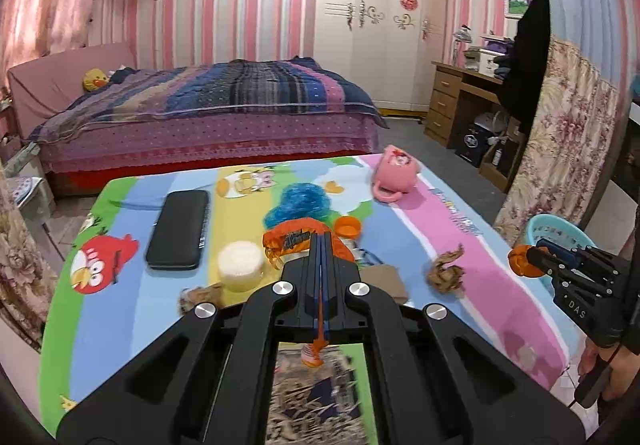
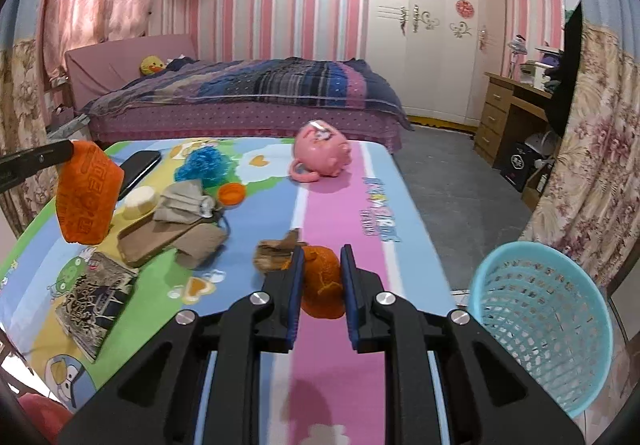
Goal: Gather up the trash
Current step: 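Carry the orange bag and orange peel over the blue basket, then open both grippers to drop the bag and peel into the basket, then move both tools back over the table, then grasp the black-and-white printed snack wrapper with the left gripper and lift it, then grasp the brown crumpled cloth with the right gripper while the left gripper holds the wrapper, then carry the wrapper and brown cloth over the blue basket with both grippers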
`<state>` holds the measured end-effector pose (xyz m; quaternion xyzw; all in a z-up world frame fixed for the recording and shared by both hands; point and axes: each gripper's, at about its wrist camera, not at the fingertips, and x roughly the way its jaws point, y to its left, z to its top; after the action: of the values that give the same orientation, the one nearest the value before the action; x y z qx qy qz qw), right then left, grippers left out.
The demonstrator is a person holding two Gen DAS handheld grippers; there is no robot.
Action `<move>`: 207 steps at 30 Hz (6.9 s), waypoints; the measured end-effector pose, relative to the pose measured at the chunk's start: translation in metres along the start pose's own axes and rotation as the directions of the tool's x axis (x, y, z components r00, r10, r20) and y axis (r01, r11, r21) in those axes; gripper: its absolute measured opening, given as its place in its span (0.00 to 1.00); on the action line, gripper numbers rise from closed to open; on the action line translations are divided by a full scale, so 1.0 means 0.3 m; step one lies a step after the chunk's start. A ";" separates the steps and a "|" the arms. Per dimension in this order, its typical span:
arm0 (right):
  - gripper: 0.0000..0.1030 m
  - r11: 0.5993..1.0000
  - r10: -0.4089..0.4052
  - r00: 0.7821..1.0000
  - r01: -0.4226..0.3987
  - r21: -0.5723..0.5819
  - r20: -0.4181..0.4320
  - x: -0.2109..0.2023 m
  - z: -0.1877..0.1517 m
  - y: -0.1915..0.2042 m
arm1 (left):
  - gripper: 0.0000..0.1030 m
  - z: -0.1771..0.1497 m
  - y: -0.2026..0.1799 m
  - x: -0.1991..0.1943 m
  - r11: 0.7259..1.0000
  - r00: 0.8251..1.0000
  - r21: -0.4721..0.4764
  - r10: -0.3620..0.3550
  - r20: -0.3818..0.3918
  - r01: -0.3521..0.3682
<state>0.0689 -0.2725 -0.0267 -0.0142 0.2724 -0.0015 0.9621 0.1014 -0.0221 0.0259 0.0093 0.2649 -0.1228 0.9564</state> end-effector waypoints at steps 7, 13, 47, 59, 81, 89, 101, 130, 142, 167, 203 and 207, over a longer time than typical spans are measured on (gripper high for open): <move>0.18 0.996 -0.065 0.998 0.063 0.063 0.019 -0.035 -0.008 -0.167 | 0.00 0.036 -0.153 0.057 0.996 0.997 0.041 -0.080 -0.005 0.081; 0.18 0.983 -0.152 0.988 0.148 0.110 0.026 -0.088 -0.025 -0.344 | 0.00 0.059 -0.379 0.110 0.977 0.984 0.115 -0.179 -0.005 0.179; 0.18 0.885 -0.366 0.929 0.363 0.292 -0.048 -0.166 -0.191 -0.820 | 0.78 -0.039 -1.105 0.382 0.879 0.927 0.294 -0.363 -0.097 0.375; 0.19 0.881 -0.332 0.939 0.343 0.327 -0.092 -0.062 -0.225 -0.804 | 0.94 -0.040 -0.964 0.387 0.938 0.970 0.248 -0.239 -0.049 0.243; 0.92 0.906 -0.373 0.927 0.369 0.205 -0.020 -0.081 -0.119 -0.641 | 0.95 0.007 -0.725 0.218 0.974 0.983 0.142 -0.180 0.019 0.176; 0.95 0.942 -0.286 0.956 0.268 0.204 0.068 -0.151 -0.056 -0.431 | 0.95 -0.004 -0.496 0.082 0.995 0.996 0.086 -0.059 0.067 0.053; 0.95 0.989 -0.113 0.989 0.103 0.106 0.096 -0.127 0.002 -0.053 | 0.95 -0.095 -0.098 -0.051 0.990 0.988 0.000 0.144 0.054 -0.144; 0.96 0.990 -0.102 0.995 0.103 0.092 -0.021 0.022 -0.057 0.177 | 0.76 -0.383 0.148 0.148 0.987 0.944 -0.044 0.134 -0.302 -0.154; 0.96 0.990 -0.071 0.996 0.077 0.117 -0.050 0.050 -0.065 0.145 | 0.10 -0.363 0.134 0.174 0.996 0.949 -0.058 0.052 -0.312 -0.074; 0.87 0.999 -0.025 0.987 0.029 0.022 -0.160 0.266 -0.016 0.160 | 0.05 -0.026 0.151 0.115 0.974 0.980 -0.108 0.197 -0.031 -0.199; 0.43 0.997 -0.072 0.997 0.073 0.031 -0.025 0.058 0.052 -0.004 | 0.05 0.005 0.033 0.065 0.987 0.992 -0.103 0.127 0.006 -0.126; 0.43 0.996 -0.070 0.997 0.071 0.047 -0.020 0.043 0.048 -0.031 | 0.05 0.009 -0.004 0.062 0.990 0.994 -0.091 0.113 0.006 -0.113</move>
<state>0.0876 -0.2814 -0.0208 -0.0008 0.2805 -0.0419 0.9589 0.1179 -0.0278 0.0190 -0.0195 0.2641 -0.0564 0.9626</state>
